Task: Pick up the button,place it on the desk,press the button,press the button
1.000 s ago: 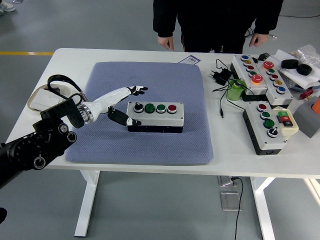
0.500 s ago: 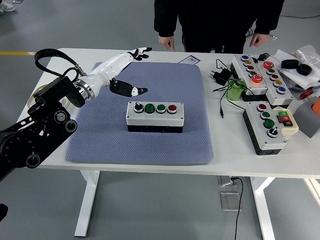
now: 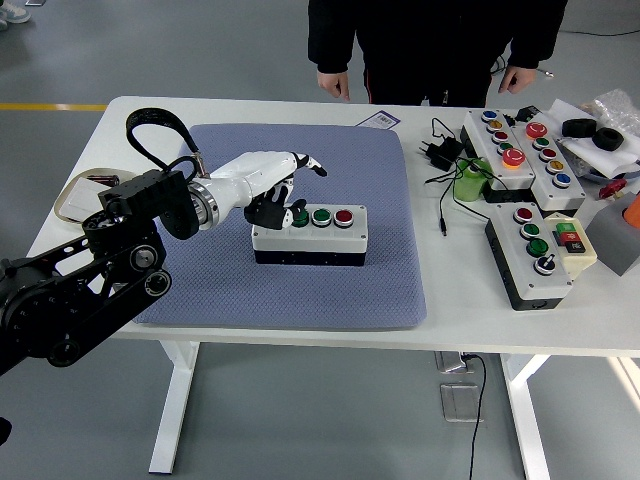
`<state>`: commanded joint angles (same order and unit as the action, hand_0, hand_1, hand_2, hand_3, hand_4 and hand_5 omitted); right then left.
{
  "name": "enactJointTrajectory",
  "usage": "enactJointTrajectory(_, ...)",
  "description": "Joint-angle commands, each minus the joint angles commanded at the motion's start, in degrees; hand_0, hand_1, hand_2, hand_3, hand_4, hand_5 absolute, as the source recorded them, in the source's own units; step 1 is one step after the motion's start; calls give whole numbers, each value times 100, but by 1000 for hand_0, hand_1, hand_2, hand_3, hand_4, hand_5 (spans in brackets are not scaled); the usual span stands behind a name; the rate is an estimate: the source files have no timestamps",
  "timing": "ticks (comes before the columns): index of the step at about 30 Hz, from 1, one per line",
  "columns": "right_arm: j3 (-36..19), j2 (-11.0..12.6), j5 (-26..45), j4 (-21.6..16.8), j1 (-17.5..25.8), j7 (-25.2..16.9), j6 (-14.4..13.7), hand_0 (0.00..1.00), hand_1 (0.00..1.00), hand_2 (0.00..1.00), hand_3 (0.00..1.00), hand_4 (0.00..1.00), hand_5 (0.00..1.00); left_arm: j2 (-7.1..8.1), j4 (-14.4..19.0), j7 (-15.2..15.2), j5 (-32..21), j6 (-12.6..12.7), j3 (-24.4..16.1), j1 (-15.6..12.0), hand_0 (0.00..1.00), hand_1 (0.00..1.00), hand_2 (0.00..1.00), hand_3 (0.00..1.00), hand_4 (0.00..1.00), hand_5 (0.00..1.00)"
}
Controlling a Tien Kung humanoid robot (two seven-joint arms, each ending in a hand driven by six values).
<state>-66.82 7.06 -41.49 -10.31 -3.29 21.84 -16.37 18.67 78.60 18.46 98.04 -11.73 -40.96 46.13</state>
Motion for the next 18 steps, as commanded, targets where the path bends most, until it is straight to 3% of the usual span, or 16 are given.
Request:
enactJointTrajectory(2, -1, 2, -5, 0, 5, 2, 0, 643, 508, 549, 590, 250, 360, 11, -30, 46, -106, -123, 98, 42, 16, 2, 2, 842, 480, 16)
enactJointTrajectory(7, 8, 2, -4, 0, 16, 9, -2, 643, 508, 549, 590, 250, 360, -19, -182, 75, -281, -258, 281, 125, 16, 2, 2, 842, 480, 16)
enactJointTrajectory(18, 58, 7, 7, 0, 35, 29, -5, 643, 508, 549, 590, 250, 360, -111, -509, -18, -359, -171, 470, 220, 15, 2, 14, 872, 496, 41)
